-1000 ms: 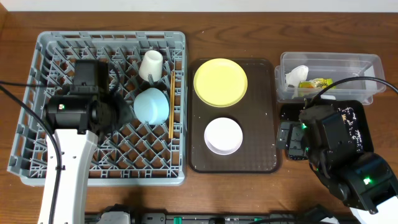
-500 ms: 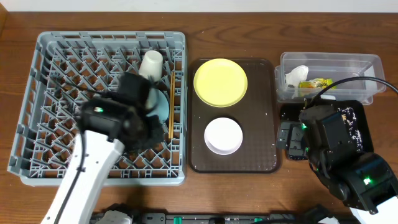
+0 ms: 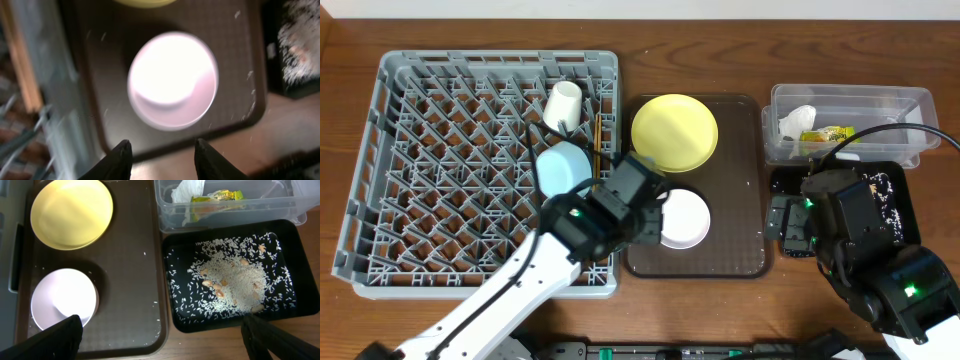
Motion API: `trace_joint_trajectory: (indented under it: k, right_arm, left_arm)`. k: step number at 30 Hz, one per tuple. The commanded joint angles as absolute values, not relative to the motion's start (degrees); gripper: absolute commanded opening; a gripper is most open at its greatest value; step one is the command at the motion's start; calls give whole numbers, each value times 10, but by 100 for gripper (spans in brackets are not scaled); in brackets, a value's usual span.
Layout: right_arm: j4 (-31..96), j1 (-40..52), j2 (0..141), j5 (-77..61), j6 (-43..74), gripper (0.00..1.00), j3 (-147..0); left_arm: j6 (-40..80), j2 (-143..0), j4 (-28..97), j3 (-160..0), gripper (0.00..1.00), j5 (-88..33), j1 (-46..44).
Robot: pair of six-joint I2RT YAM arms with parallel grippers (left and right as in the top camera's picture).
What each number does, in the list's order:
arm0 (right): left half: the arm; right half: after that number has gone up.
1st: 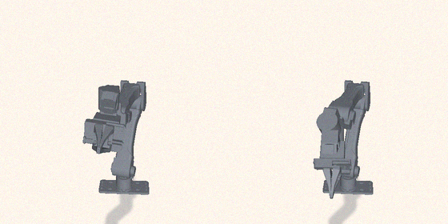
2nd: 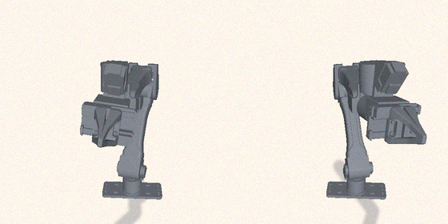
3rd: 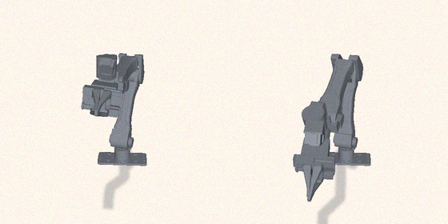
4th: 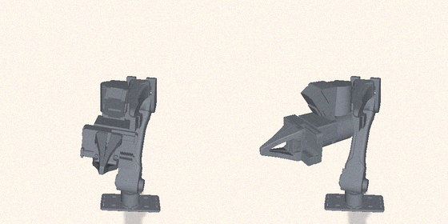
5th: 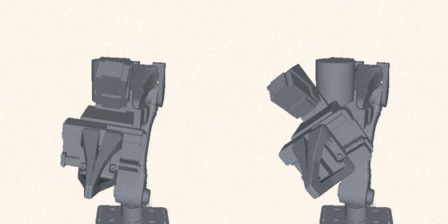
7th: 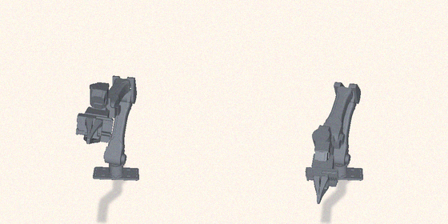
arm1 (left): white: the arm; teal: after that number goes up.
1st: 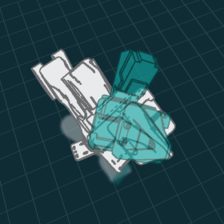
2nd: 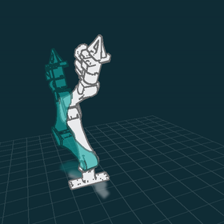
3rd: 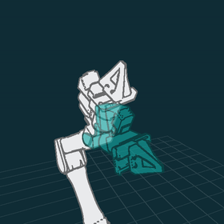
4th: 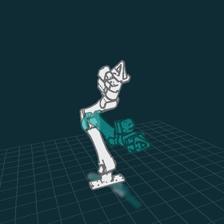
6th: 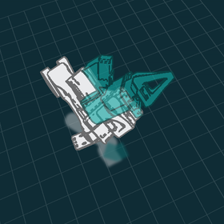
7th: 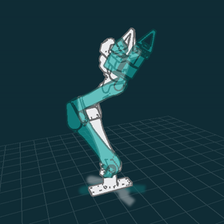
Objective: Sort waste into correct bins and load items into the dishwasher rack
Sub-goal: 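Move the left gripper from the rack to the pink bowl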
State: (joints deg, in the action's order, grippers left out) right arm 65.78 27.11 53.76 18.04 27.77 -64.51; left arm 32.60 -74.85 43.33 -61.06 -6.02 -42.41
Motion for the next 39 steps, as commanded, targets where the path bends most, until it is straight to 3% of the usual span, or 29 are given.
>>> trace_joint_trajectory:
  k: [1, 9, 14, 39]
  right_arm:
    - [658, 268, 536, 192, 269, 99, -652]
    - [658, 268, 536, 192, 269, 99, -652]
    - [658, 268, 536, 192, 269, 99, -652]
    - [658, 268, 536, 192, 269, 99, -652]
  left_arm:
    - [329, -790, 390, -609, 43, 9, -453]
    - [327, -892, 315, -609, 43, 4, -465]
    - [327, -926, 269, -609, 42, -60, -466]
    - [329, -989, 191, -609, 38, -6, -541]
